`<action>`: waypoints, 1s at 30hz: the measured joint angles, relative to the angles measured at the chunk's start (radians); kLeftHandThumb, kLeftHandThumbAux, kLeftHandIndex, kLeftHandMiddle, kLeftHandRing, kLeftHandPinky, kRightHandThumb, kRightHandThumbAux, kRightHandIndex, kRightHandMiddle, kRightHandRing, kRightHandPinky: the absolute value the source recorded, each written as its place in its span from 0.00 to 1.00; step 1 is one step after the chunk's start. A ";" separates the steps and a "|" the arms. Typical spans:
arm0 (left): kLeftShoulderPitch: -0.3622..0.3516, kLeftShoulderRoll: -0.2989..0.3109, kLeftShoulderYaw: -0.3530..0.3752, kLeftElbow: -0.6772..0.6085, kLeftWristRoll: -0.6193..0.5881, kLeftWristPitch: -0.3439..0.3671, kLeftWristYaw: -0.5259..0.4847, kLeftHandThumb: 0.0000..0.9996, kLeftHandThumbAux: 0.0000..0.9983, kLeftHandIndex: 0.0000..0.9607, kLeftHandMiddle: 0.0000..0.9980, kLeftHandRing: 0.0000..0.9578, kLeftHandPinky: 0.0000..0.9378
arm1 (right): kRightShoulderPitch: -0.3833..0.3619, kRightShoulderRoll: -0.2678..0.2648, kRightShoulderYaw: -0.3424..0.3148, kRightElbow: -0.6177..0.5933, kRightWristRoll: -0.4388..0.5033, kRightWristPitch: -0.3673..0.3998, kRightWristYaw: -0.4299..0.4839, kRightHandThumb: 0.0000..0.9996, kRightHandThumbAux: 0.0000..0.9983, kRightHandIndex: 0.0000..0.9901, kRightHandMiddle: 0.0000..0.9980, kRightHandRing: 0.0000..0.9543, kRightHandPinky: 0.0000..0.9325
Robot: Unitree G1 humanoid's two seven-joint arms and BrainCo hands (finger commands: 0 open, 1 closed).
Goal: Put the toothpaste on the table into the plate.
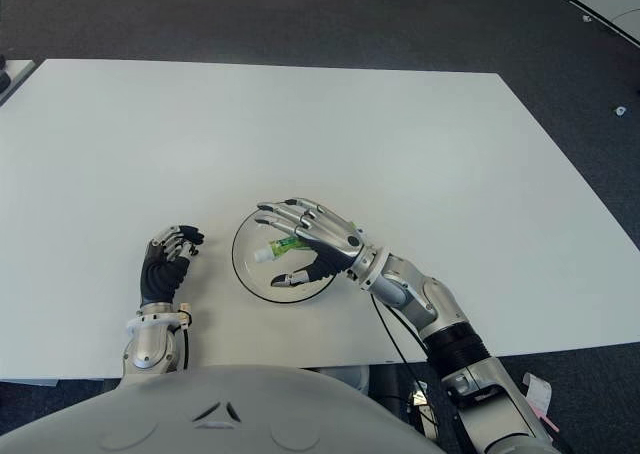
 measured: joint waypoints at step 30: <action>0.001 0.000 -0.005 0.001 -0.001 -0.001 0.000 0.71 0.72 0.44 0.49 0.48 0.48 | -0.048 0.048 0.035 0.072 -0.171 0.199 -0.071 0.03 0.52 0.00 0.00 0.00 0.00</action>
